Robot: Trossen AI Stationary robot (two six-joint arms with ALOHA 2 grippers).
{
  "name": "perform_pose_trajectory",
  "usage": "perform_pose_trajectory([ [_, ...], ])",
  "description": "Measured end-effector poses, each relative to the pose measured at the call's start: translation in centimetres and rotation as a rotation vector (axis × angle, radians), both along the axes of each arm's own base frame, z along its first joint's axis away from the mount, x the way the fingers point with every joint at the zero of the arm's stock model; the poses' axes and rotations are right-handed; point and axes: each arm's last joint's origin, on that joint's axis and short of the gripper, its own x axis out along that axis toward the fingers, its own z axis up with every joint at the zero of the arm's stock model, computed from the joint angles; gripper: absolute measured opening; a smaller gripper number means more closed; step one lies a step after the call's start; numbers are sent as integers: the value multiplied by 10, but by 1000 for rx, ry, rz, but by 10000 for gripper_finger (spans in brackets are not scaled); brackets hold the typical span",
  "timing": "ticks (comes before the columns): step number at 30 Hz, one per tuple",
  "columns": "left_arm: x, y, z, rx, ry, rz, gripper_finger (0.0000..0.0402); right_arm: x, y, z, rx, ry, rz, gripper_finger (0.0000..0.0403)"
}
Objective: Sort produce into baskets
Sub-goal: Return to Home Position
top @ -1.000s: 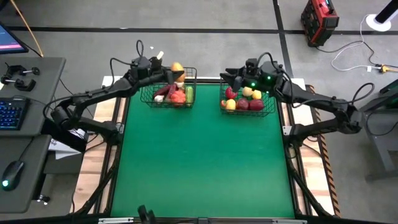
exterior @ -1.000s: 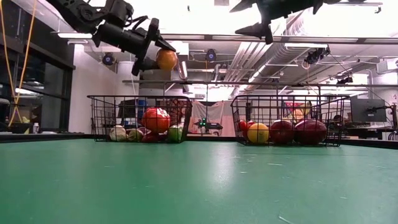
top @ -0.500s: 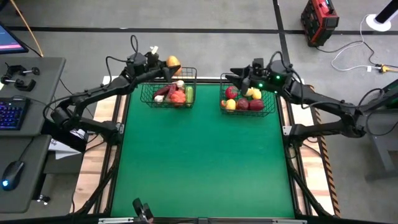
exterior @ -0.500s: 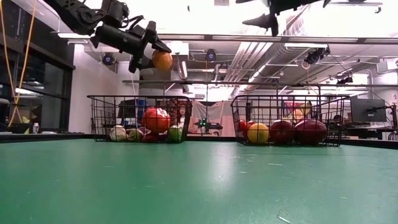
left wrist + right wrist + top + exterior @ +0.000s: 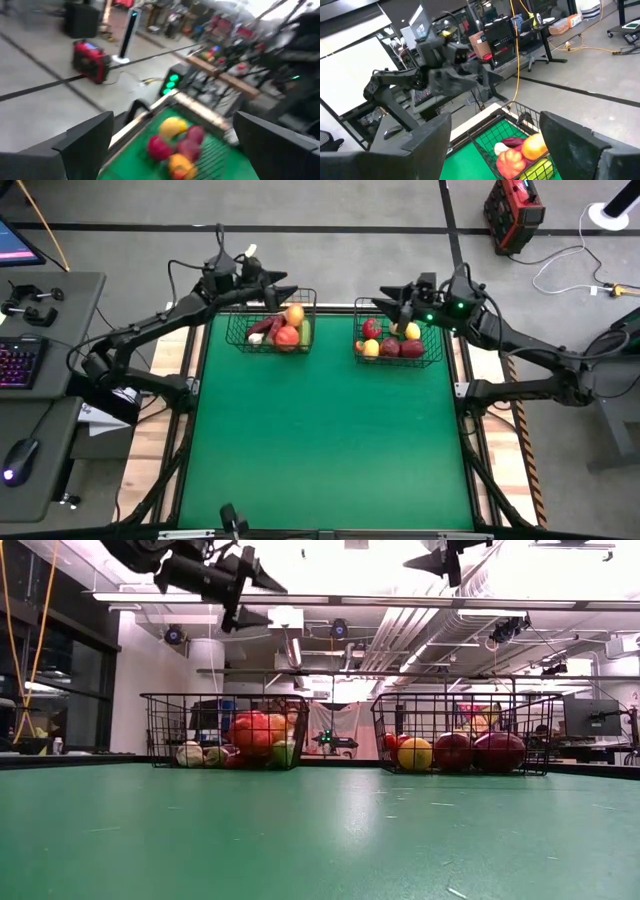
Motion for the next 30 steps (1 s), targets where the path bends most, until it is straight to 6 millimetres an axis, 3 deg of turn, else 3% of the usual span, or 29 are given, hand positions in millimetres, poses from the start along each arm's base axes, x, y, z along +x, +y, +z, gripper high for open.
perform_pose_trajectory([
  [4,-3,-7,20,-20,-84,-81,397,-5,3,2,-12,5,0,296],
  [8,-5,-30,22,35,-96,-286,397,-18,9,5,-27,32,1,296],
  [11,-1,-56,5,40,-123,-362,397,-31,16,7,-21,55,1,296],
  [15,-5,-87,-29,-21,-236,-287,397,-51,26,9,-7,78,-6,296],
  [18,-14,-103,-42,-102,-333,-290,397,-61,31,11,15,70,-21,296],
  [22,-29,-116,-51,-292,-404,-311,397,-69,35,11,8,83,-20,296],
  [30,-61,-137,-70,-329,-488,-235,397,-67,35,5,140,90,0,296],
])
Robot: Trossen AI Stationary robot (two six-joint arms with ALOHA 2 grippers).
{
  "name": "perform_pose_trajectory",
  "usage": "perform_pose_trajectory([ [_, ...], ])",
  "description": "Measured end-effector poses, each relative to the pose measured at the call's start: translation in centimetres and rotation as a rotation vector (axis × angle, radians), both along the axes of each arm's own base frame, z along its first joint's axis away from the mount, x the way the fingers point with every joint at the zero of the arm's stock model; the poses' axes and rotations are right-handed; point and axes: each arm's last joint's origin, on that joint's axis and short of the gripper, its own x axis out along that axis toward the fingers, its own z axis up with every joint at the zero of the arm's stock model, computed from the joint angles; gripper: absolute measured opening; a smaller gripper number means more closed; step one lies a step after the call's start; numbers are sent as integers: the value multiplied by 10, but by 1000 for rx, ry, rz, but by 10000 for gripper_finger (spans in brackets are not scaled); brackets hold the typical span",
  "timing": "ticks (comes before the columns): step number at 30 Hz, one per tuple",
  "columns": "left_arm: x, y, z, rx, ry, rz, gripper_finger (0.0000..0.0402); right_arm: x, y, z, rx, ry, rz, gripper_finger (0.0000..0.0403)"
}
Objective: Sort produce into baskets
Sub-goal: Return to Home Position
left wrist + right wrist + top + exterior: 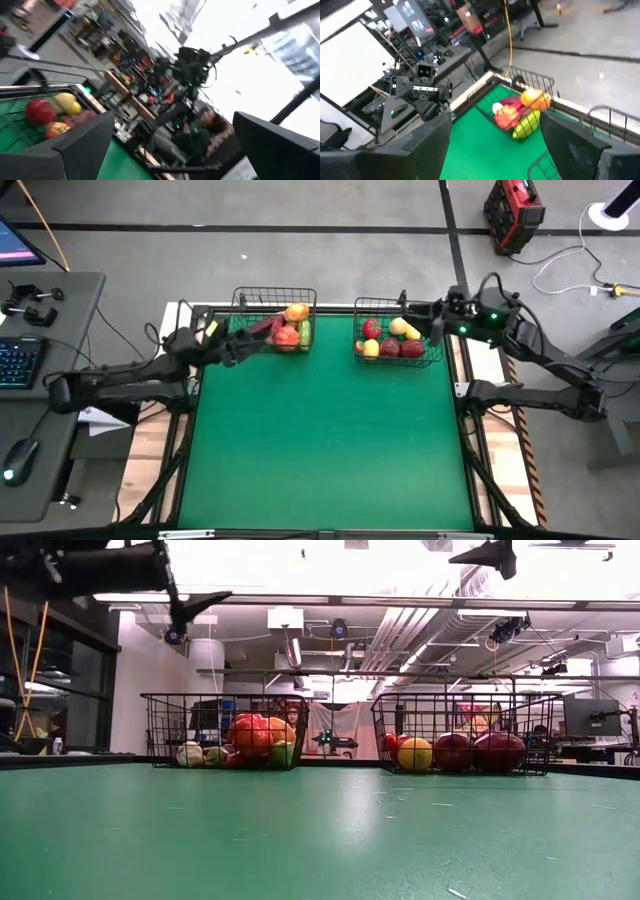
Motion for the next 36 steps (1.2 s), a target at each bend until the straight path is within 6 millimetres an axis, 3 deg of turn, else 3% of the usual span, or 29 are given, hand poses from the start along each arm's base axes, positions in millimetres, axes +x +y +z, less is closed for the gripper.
perform_pose_trajectory([
  [7,-11,-12,-28,-96,10,83,397,6,-3,-6,100,17,-16,296],
  [19,-8,-21,-33,40,62,74,397,24,-12,-17,191,63,-36,296],
  [32,-5,-38,-30,74,47,107,397,14,-5,-22,240,130,36,296],
  [36,-8,-49,-41,52,54,163,397,5,2,-24,263,158,77,296],
])
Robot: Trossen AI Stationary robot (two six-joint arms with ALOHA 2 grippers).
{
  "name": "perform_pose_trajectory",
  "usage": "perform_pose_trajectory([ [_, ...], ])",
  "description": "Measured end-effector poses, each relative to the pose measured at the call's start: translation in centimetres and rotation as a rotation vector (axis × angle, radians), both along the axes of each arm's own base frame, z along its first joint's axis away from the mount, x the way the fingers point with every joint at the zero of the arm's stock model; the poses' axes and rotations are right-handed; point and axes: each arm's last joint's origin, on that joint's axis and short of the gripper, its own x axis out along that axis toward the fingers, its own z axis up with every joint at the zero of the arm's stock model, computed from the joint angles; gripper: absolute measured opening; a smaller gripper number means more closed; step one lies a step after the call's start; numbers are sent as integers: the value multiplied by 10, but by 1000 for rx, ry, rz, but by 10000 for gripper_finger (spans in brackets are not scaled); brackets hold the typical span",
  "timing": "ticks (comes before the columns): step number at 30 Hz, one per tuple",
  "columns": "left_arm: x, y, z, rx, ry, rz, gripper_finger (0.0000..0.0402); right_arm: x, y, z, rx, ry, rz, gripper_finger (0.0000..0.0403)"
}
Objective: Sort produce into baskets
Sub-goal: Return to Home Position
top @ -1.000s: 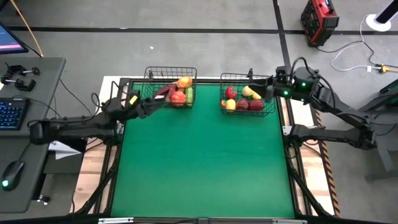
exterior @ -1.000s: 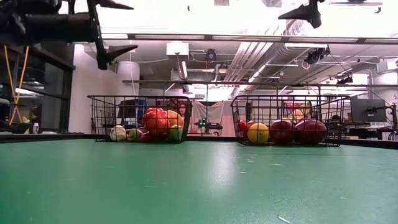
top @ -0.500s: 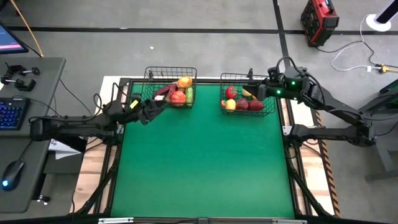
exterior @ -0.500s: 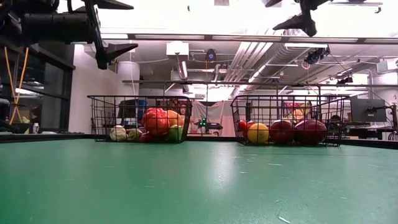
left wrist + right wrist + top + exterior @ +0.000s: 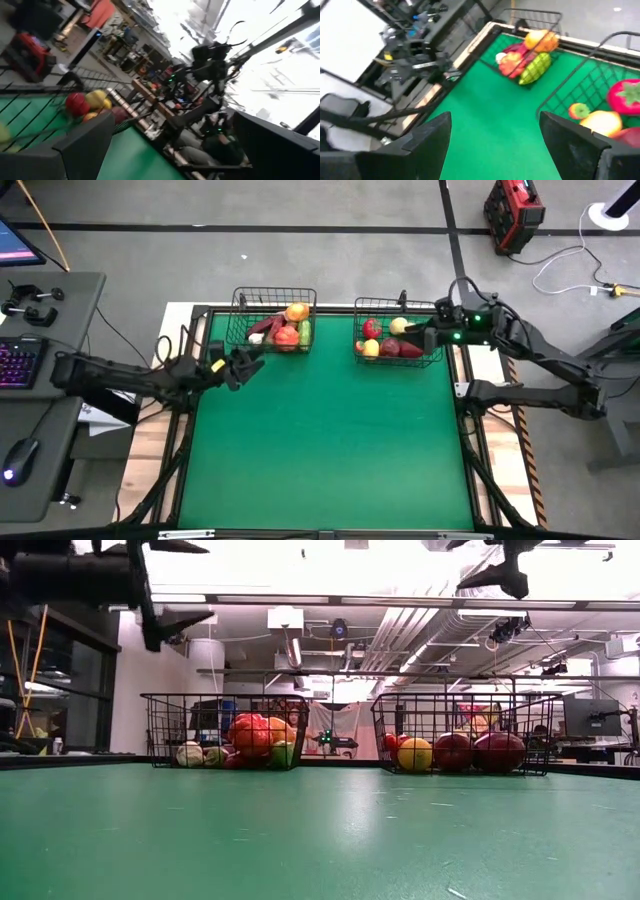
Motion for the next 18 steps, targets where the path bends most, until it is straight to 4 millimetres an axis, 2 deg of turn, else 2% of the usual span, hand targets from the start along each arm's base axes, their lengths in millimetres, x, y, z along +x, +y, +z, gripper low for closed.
perform_pose_trajectory([
  [4,-5,-9,-18,-3,32,22,397,-13,13,5,-13,-36,52,296],
  [9,-14,-9,-45,-26,92,59,397,-33,29,10,-23,-71,96,296],
  [18,-14,-10,-57,-88,194,11,397,-75,50,8,-42,-122,115,296],
])
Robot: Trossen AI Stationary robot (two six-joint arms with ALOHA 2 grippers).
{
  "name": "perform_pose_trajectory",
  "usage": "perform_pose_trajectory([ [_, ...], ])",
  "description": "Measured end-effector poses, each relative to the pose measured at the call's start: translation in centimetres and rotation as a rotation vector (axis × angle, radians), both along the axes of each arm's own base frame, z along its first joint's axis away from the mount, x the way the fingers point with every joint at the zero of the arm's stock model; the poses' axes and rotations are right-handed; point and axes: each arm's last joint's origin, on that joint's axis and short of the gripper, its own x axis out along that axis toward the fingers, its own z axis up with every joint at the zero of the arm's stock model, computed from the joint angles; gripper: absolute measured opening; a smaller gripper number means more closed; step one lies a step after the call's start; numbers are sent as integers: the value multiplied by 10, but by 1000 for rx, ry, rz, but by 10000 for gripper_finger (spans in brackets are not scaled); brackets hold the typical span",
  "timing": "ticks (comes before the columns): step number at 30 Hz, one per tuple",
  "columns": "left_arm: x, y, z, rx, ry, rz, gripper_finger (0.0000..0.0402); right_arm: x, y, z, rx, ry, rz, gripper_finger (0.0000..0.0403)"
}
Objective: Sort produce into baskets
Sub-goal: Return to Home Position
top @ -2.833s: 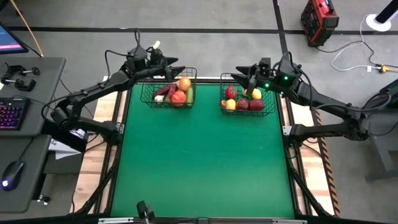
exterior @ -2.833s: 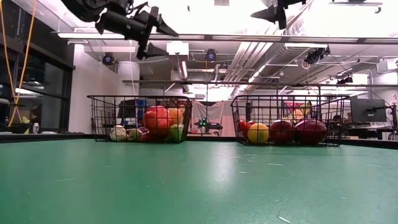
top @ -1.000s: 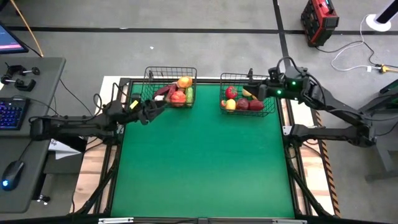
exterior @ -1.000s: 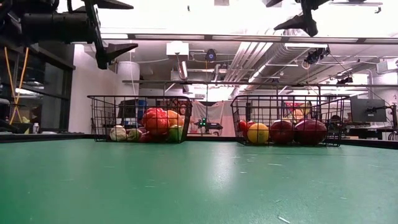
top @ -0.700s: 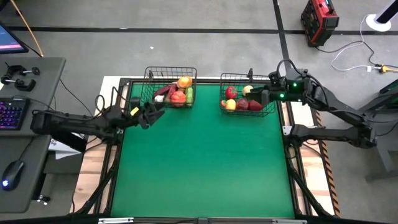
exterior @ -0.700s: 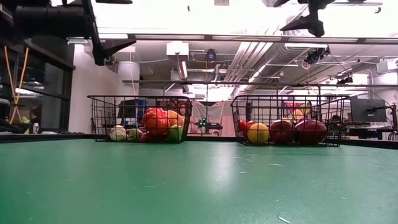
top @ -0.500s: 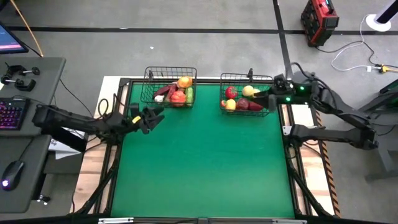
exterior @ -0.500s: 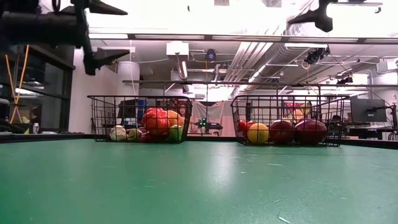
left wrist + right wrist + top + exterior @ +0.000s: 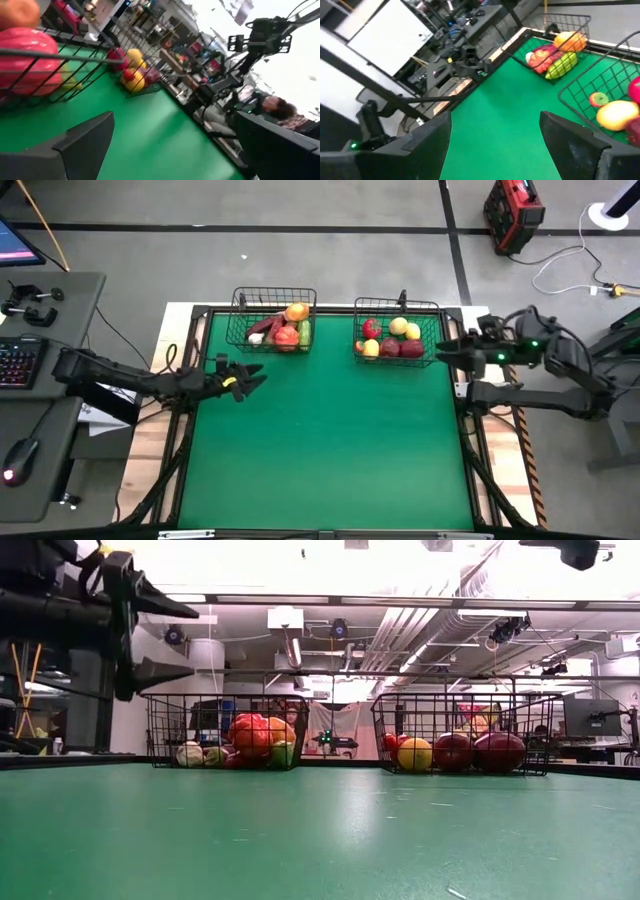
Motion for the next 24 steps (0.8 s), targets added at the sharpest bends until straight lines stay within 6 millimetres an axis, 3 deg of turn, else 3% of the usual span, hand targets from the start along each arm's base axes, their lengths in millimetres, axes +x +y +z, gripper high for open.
perform_pose_trajectory([
  [4,0,0,-6,41,78,-4,397,-7,3,-17,2,-19,16,294],
  [7,-1,0,-9,85,122,-7,397,5,2,-41,2,-72,32,273],
  [12,-1,0,-11,139,167,-12,397,45,1,-92,7,-301,114,187],
  [18,-1,0,-11,145,173,-15,397,67,5,-143,5,-387,164,24],
  [24,-3,0,-8,143,151,-14,397,67,9,-158,-39,-391,193,9],
])
